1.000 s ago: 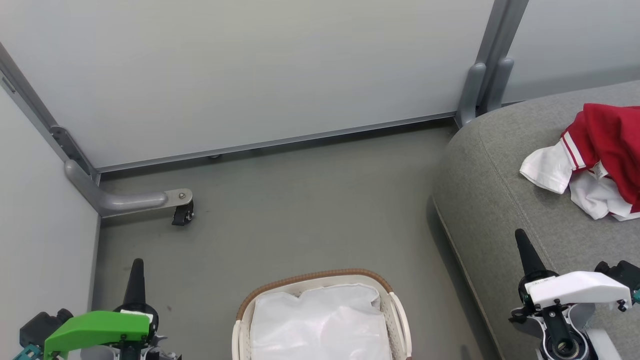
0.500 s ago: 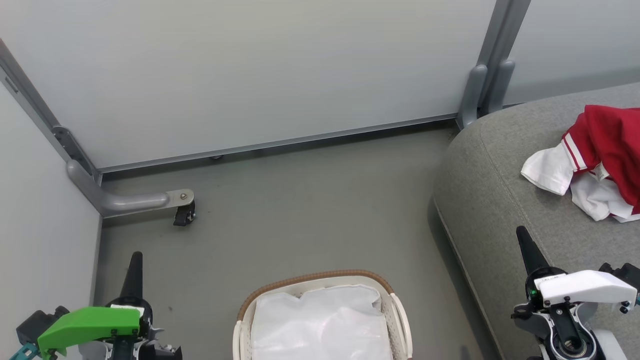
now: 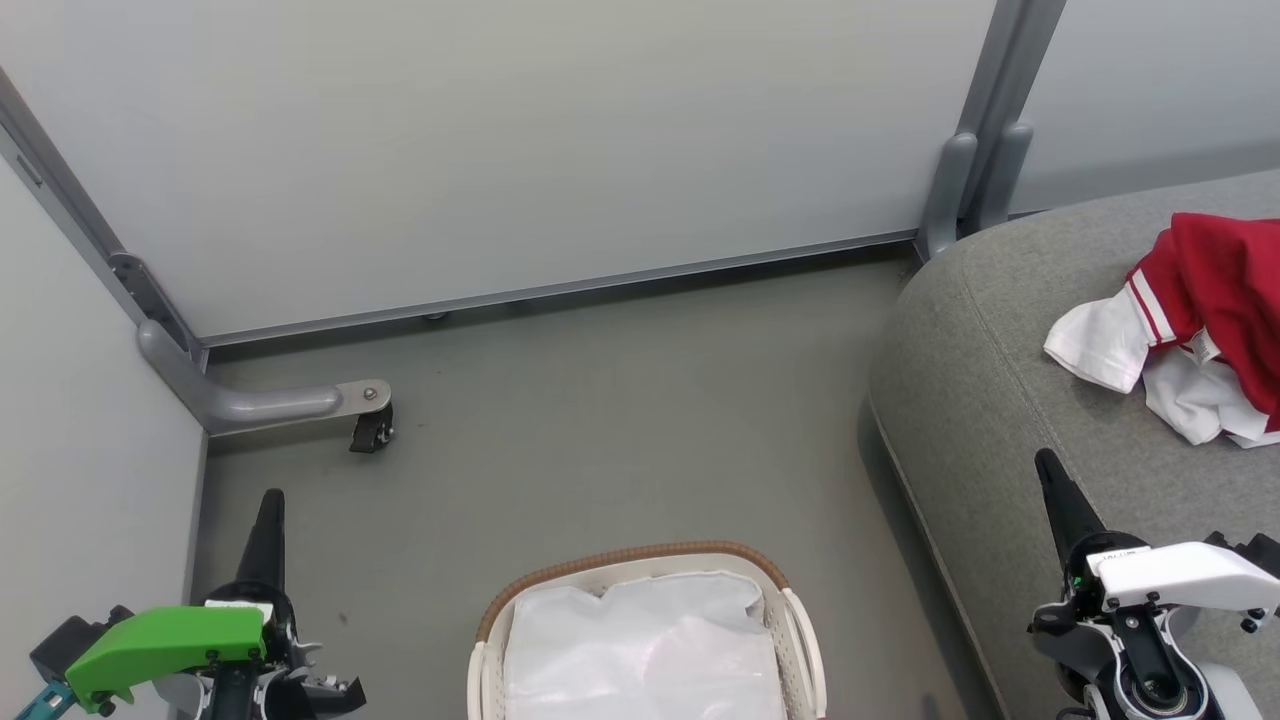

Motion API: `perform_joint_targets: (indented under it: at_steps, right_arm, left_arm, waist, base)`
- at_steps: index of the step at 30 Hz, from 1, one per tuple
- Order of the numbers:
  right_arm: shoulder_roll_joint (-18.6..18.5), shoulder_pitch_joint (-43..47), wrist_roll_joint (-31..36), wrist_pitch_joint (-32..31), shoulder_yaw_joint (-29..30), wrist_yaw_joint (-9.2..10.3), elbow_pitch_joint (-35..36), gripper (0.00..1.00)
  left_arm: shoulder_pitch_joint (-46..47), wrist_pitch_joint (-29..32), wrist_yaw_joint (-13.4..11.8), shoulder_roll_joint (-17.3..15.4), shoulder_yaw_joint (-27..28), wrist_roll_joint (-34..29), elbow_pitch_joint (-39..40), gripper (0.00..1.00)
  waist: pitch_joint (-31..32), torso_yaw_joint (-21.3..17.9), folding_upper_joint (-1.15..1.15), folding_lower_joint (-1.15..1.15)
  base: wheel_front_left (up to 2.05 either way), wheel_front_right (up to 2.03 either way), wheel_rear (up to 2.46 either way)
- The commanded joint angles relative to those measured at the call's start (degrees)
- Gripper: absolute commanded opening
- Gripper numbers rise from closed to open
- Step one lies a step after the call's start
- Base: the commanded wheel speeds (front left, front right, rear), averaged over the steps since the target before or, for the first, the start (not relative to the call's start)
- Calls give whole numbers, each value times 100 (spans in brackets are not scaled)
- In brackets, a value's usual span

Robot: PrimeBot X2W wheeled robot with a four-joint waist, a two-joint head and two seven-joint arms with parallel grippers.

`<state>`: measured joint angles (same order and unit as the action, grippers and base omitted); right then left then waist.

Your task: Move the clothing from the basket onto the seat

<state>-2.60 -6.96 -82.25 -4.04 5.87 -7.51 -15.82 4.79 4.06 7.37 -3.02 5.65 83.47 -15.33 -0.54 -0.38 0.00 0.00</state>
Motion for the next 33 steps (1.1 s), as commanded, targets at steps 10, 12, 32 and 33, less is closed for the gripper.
perform_joint_targets:
  at_steps: [10, 12, 32, 33]
  right_arm:
    - [-41, 72, -533, -149, 46, 2, 124, 0]
    - [-41, 79, -612, -163, 51, 2, 137, 0]
    - [-44, 107, -1025, -267, 76, 3, 198, 0]
    - [-44, 107, -1025, -267, 76, 3, 198, 0]
  left_arm:
    - [149, 138, 20, 6, 68, 477, 91, 0]
    - [159, 155, 20, 8, 74, 544, 103, 0]
    - [170, 269, 22, 16, 101, 903, 140, 0]
    - [170, 269, 22, 16, 101, 903, 140, 0]
  waist:
    - [16, 17, 0, 0]
    - [19, 20, 0, 0]
    - [36, 38, 0, 0]
    - [36, 38, 0, 0]
  base:
    - [0, 0, 0]
    - [0, 0, 0]
    - [0, 0, 0]
    - [0, 0, 0]
